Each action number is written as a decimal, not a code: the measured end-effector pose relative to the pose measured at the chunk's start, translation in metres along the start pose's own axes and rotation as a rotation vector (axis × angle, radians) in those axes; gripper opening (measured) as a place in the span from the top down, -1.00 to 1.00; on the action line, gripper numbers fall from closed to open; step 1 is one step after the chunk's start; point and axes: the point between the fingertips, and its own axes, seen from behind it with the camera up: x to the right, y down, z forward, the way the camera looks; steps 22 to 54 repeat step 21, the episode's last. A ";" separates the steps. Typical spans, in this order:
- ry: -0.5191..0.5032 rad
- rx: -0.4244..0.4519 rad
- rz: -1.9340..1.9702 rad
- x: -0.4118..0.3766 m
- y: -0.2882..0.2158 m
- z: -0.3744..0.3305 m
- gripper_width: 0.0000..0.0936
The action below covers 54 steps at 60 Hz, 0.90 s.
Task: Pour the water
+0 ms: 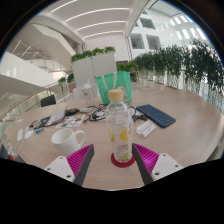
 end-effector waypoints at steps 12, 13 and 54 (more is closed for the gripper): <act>0.100 0.026 -0.105 -0.052 -0.013 -0.102 -0.77; 0.108 0.028 -0.113 -0.055 -0.019 -0.104 -0.77; 0.137 0.047 -0.146 -0.096 -0.030 -0.160 -0.74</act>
